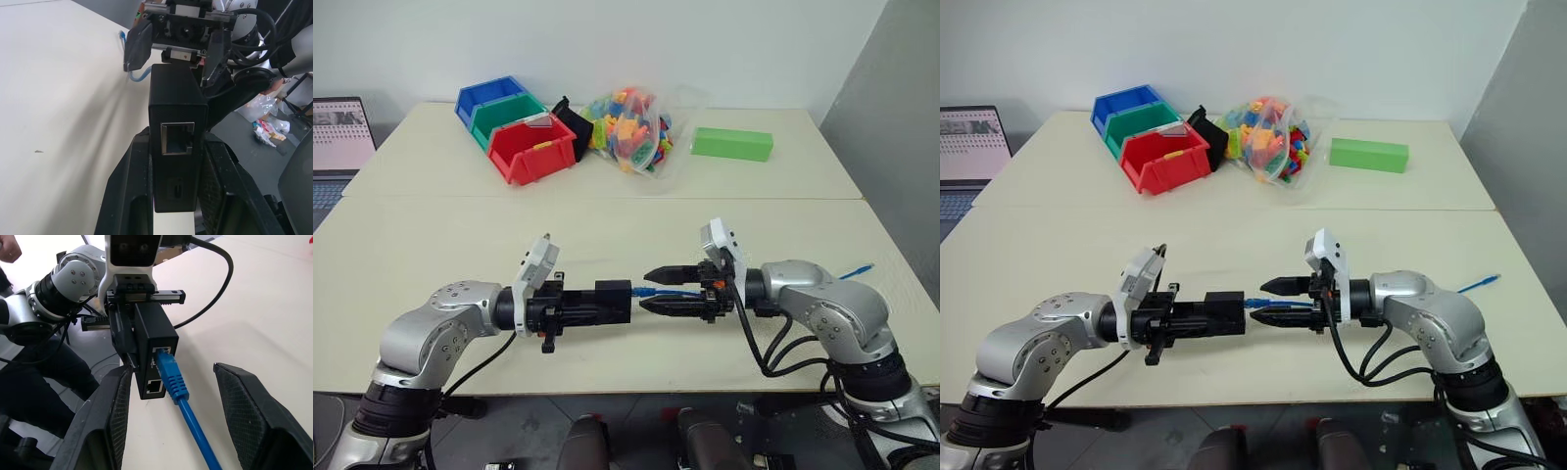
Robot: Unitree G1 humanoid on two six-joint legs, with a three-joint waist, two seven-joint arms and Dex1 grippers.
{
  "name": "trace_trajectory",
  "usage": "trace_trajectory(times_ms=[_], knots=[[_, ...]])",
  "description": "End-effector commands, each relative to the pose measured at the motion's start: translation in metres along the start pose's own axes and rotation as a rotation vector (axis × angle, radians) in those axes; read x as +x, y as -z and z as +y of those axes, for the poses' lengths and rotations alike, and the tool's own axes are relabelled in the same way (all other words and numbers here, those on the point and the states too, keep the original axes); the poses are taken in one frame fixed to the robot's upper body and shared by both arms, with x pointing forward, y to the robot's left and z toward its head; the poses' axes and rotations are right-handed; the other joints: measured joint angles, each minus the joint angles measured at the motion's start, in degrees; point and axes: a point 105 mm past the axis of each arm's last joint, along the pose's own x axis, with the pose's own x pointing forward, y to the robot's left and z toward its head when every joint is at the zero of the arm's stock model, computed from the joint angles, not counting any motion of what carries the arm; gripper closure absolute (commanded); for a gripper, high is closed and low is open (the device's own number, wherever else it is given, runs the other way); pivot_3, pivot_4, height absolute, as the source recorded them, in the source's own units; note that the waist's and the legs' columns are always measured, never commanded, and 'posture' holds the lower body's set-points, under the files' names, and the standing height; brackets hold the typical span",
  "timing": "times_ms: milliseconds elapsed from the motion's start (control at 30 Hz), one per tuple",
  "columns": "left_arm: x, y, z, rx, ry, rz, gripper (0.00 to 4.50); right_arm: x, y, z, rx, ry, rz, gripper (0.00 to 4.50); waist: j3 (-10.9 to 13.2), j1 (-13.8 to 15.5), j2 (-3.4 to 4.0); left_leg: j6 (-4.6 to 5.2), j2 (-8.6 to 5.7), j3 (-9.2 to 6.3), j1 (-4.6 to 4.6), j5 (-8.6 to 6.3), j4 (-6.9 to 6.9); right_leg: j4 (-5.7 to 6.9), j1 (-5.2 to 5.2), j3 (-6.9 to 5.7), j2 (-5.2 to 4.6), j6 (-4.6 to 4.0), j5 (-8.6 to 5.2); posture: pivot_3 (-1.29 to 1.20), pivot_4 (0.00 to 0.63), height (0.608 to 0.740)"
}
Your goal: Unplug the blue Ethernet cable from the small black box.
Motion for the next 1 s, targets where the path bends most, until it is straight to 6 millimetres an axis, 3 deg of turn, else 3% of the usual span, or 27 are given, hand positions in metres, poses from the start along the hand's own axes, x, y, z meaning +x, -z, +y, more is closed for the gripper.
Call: trace_trajectory(times_ms=[33, 500, 633, 933, 1000], knots=[[0.0012, -0.0075, -0.0059, 0.058, 0.024, 0.013, 3.7, 0.0006, -0.0062, 0.0031, 0.005, -0.026, -0.029, 1.72, 0.0, 0.0, 0.0, 0.0, 0.0, 0.0, 0.0, 0.0, 0.0, 0.0, 0.0, 0.0, 0.0, 0.0, 0.0, 0.0, 0.15, 0.74], [0.0009, -0.0068, -0.008, 0.063, 0.019, 0.023, 3.7, 0.0058, -0.0059, 0.0032, 0.004, -0.039, -0.03, 1.72, 0.0, -0.1, 0.0, 0.0, 0.0, 0.01, -0.01, 0.0, -0.01, -0.02, -0.01, -0.01, 0.0, 0.01, 0.0, 0.0, 0.15, 0.74], [0.0008, -0.0071, -0.0082, 0.062, 0.017, 0.023, 3.7, 0.0072, -0.0053, 0.0037, -0.002, -0.04, -0.025, 2.34, 0.0, -0.1, 0.0, 0.0, 0.0, 0.0, -0.01, 0.0, -0.02, -0.02, -0.01, -0.01, 0.0, 0.01, 0.0, 0.0, 0.15, 0.74], [0.0013, -0.007, -0.0088, 0.066, 0.024, 0.029, 3.7, 0.0068, -0.0038, 0.0043, -0.007, -0.049, -0.013, 4.39, 0.0, -0.2, 0.01, 0.0, 0.0, 0.01, -0.01, 0.0, -0.02, -0.03, -0.02, -0.01, 0.0, 0.01, -0.01, 0.0, 0.15, 0.74], [0.0014, -0.0057, -0.0102, 0.068, 0.033, 0.039, 3.7, 0.0064, -0.0038, 0.0048, -0.006, -0.056, -0.012, 4.48, 0.0, -0.2, 0.01, 0.0, 0.0, 0.0, -0.01, 0.0, -0.03, -0.03, -0.02, -0.02, 0.0, 0.01, -0.01, 0.0, 0.15, 0.74]])
